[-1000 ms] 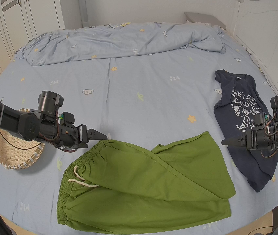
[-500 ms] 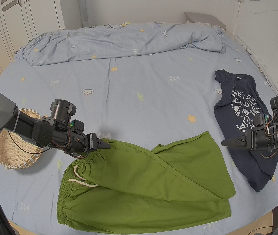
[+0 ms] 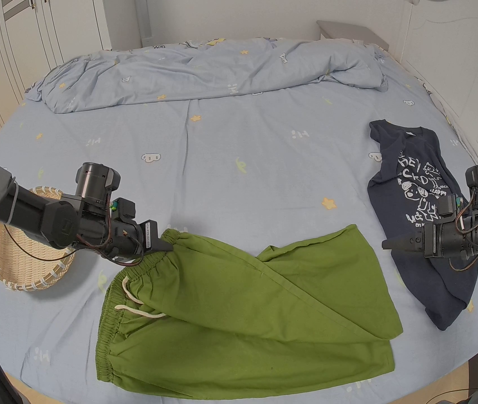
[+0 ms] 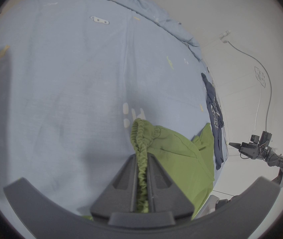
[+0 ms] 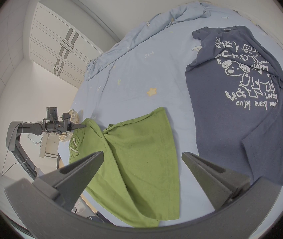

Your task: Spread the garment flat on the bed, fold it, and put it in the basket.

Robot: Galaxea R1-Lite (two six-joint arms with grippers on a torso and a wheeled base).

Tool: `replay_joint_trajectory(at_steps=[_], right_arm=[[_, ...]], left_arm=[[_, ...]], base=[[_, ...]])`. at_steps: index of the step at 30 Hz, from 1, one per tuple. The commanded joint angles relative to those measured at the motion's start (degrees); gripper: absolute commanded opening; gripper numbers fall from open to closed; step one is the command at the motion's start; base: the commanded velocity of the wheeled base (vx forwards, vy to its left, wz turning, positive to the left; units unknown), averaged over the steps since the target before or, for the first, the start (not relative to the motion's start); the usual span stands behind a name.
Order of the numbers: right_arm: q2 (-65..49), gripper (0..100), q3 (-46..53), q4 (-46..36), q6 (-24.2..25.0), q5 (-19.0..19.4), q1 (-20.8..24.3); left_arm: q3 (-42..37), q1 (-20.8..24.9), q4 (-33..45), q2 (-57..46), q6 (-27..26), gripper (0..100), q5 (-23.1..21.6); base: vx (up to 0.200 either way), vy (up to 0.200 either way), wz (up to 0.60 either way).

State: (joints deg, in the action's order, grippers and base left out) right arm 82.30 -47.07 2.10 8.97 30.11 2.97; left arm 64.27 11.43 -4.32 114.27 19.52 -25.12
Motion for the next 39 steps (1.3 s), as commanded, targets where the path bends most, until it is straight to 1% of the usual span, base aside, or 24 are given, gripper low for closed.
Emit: replay_joint_trajectory(at_steps=[1,11,14,15,17,22,23,39], right_arm=[[-0.21,100,0.05,0.01,-0.01,0.04,0.01],[-0.30,100,-0.04,0.01,-0.01,0.04,-0.07],[-0.30,100,-0.04,0.01,0.08,0.04,-0.07],[-0.30,100,-0.04,0.01,0.08,0.04,-0.07],[-0.30,100,-0.04,0.01,0.08,0.04,-0.07],[-0.30,100,-0.04,0.01,0.08,0.04,-0.16],[-0.30,100,-0.04,0.01,0.08,0.04,-0.16],[-0.30,100,-0.13,0.01,0.08,0.04,-0.25]], left_arm=[[-1.16,-1.24,0.10,-4.76,0.08,0,0.08],[-3.27,-3.00,0.10,-8.89,0.08,0,-0.28],[-4.42,-2.03,0.10,-8.54,-0.27,0,-0.36],[-4.85,-0.62,0.10,-8.10,-0.36,0,-0.28],[-5.38,0.61,0.01,-7.14,-0.71,0,-0.01],[-6.00,1.75,-0.08,-6.70,-0.97,0,0.08],[-5.91,1.75,-0.08,-6.61,-0.97,100,0.08],[-5.47,1.49,-0.17,-6.61,-0.71,100,-0.01]], base=[[0.000,0.000,0.00],[0.000,0.000,0.00],[0.000,0.000,0.00],[0.000,0.000,0.00],[0.000,0.000,0.00],[0.000,0.000,0.00],[0.000,0.000,0.00],[0.000,0.000,0.00]])
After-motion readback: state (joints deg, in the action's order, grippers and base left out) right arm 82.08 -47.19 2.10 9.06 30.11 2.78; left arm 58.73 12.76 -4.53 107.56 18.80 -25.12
